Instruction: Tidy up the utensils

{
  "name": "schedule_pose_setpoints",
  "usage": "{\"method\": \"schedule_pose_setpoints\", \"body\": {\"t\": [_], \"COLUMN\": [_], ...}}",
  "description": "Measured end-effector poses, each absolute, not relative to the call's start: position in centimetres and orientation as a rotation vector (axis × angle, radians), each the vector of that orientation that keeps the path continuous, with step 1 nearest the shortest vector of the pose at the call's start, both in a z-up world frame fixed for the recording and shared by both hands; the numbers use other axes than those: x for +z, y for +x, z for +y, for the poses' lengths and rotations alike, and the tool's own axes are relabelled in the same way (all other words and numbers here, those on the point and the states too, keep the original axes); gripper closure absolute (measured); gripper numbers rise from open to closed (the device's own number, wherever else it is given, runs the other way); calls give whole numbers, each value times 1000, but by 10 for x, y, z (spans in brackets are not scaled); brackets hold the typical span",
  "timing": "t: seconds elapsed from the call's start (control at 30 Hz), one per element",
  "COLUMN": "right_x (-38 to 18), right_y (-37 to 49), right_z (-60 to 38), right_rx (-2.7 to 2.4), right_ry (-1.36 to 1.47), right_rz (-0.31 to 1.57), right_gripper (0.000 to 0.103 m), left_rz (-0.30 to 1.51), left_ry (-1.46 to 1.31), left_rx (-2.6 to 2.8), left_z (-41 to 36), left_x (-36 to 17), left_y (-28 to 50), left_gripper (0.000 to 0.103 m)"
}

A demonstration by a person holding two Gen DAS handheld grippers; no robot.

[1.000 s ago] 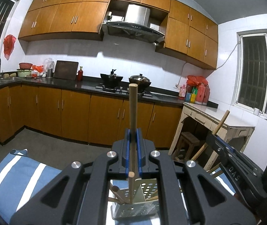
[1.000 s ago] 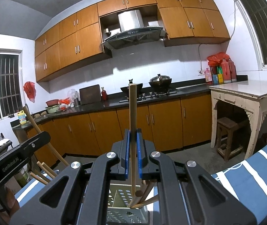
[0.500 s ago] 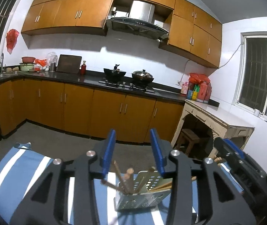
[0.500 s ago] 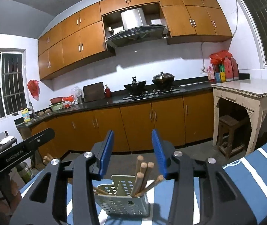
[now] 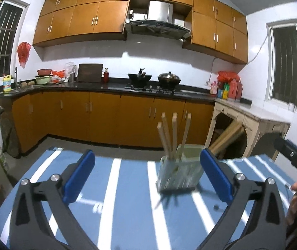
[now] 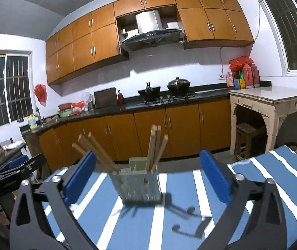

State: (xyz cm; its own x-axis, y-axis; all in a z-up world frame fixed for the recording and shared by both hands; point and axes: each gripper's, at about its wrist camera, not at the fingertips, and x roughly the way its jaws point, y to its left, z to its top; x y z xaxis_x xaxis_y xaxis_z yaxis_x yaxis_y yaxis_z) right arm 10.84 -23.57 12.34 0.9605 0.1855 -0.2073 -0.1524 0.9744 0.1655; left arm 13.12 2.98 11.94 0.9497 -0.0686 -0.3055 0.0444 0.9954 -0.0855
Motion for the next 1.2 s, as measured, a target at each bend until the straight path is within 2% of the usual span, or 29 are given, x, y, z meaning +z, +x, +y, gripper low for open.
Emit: {"method": "schedule_pose_setpoints", "body": {"t": [0.27, 0.67, 1.2], "right_x": [84, 28, 6], "right_y": [73, 27, 6], "right_z": [-223, -213, -210], "right_rx": [104, 41, 15], "right_ry": [52, -22, -3], "right_rz": [297, 353, 369], "right_gripper": [2, 2, 2], "left_rz": [384, 350, 403], "left_ry": [-24, 34, 7], "left_rx": [6, 23, 46], "left_z": [30, 14, 16], "left_x": [73, 37, 1], "left_y": [81, 26, 5], "left_gripper": [4, 4, 4]}}
